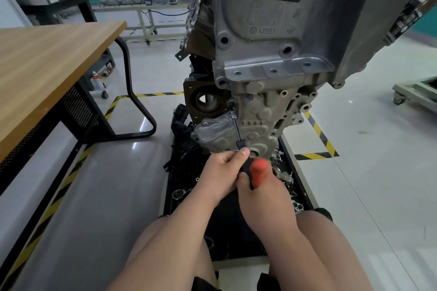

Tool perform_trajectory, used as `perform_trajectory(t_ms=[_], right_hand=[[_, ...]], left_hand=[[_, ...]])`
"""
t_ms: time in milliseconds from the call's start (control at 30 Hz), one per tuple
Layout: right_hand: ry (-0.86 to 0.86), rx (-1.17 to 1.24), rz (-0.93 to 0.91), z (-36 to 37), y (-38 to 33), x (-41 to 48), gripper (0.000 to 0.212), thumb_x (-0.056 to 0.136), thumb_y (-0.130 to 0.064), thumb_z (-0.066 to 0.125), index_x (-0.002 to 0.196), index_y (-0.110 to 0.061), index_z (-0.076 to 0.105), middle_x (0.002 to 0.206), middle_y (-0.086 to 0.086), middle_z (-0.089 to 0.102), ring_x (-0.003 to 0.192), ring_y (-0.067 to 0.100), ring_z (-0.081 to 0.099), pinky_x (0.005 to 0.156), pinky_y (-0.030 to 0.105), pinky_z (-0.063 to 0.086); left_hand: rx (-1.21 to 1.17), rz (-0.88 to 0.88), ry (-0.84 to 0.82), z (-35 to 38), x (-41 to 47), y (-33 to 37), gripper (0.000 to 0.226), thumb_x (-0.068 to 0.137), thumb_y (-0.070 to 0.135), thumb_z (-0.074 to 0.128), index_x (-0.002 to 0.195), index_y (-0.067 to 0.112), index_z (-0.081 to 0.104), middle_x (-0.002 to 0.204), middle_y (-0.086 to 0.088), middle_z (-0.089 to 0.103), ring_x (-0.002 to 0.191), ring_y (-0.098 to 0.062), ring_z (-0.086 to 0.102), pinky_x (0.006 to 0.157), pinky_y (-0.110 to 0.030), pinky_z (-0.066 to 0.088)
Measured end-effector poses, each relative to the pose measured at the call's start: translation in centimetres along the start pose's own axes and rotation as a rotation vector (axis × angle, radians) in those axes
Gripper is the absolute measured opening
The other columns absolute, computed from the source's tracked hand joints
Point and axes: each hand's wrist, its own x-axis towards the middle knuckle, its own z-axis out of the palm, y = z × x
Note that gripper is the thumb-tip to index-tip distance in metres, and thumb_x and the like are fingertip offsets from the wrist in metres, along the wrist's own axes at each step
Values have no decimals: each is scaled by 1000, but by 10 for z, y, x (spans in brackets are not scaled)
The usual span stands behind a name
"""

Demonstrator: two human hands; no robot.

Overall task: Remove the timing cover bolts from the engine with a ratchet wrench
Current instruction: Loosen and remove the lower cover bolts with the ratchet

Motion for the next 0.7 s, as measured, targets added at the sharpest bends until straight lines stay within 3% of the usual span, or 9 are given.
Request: perform_trajectory(t_ms=[133,233,367,500,700], right_hand=[[-15,-72,1,-3,-16,-2,30,92,-42,45,117,-26,42,69,-13,48,66,16,50,58,33,36],[-29,-20,35,-5,-25,0,16,90,-41,48,93,-25,47,69,-8,55,69,17,58,58,32,43],[-36,616,301,2,-32,1,11,93,-31,57,84,-29,62,57,-10,64,48,4,57,48,21,43],[-37,993,490,8,-32,0,27,95,-22,54,73,-27,67,52,0,56,44,16,47,44,29,38],[-190,1411,600,6,-31,-2,22,99,-25,46,95,-12,63,50,3,43,36,13,41,40,26,37]], left_hand=[[-91,-101,16,-5,-3,2,53,93,37,60,43,22,52,48,1,42,47,-14,38,44,-20,33],[-164,-44,-12,-10,-8,4,41,95,37,58,68,5,57,66,-10,46,62,-20,40,50,-22,34],[-156,-45,-21,-11,-12,5,50,97,43,50,59,14,63,42,3,45,37,-9,41,39,-14,34],[-99,-29,-7,-12,-17,5,47,96,44,52,63,11,59,42,-4,45,33,-13,40,37,-15,34],[-93,-55,-29,-12,-19,5,45,96,46,51,60,20,61,44,0,55,28,-16,48,32,-17,34]])
